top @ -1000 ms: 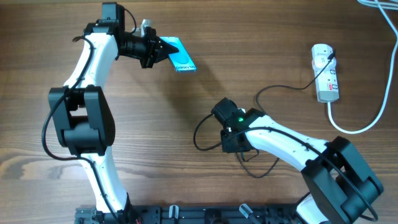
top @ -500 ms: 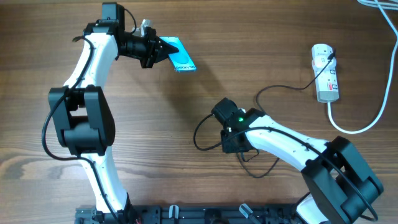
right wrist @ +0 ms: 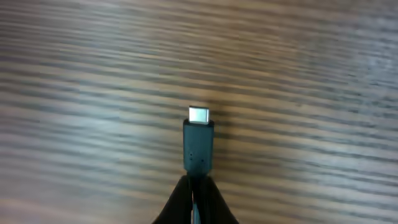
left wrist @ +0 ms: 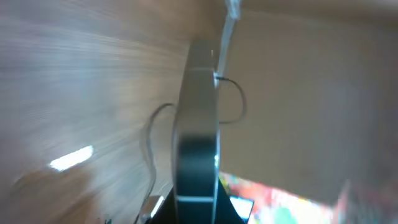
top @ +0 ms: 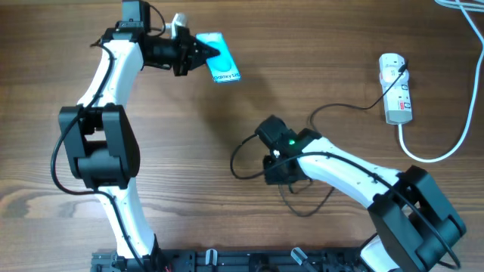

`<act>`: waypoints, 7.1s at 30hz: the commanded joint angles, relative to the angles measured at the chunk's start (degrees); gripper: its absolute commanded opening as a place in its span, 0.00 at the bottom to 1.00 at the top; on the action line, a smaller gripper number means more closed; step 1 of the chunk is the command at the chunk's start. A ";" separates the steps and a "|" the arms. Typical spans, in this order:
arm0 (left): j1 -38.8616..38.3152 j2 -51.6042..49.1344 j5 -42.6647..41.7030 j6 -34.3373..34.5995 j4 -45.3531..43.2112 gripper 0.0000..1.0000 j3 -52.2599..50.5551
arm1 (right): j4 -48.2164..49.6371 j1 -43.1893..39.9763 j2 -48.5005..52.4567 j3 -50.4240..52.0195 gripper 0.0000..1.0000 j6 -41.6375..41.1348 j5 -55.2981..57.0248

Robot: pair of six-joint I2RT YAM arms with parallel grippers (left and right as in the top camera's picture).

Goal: Plug charger to phone and switch on socket
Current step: 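Close the right gripper on the black USB-C plug and raise it to the phone, then align the USB-C plug under the phone's bottom port with the right gripper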

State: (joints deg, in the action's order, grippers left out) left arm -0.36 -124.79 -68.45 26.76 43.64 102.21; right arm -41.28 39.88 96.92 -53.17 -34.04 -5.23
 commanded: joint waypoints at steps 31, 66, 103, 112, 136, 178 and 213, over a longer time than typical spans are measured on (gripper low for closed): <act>-9.46 9.84 -4.11 -19.52 -5.46 0.04 0.22 | 3.04 -0.74 -14.95 -20.09 0.05 11.41 2.67; -9.66 10.49 -8.92 -18.67 -2.19 0.04 0.22 | 2.91 -0.74 -14.73 -20.06 0.05 11.37 5.53; -9.66 10.49 -10.60 -20.39 -2.19 0.04 0.22 | 3.08 -0.92 -14.51 -20.06 0.04 12.22 5.42; -9.66 10.49 -8.37 -20.59 -2.19 0.04 0.22 | 2.99 -0.96 -14.51 -20.06 0.04 12.70 5.57; -9.66 10.49 -9.92 -21.35 -2.19 0.04 0.22 | 3.13 -0.96 -14.51 -20.06 0.05 12.85 5.60; -10.25 10.49 -9.99 -23.02 -2.19 0.04 0.22 | 3.13 -0.96 -13.75 -20.06 0.04 12.85 5.16; -10.78 10.49 -10.01 -24.61 -2.16 0.04 0.22 | 1.60 -1.62 -12.37 -20.06 0.04 13.03 6.47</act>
State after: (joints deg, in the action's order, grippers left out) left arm -10.79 -116.88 -76.01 3.46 41.60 102.10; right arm -39.59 38.79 83.64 -71.53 -22.15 0.10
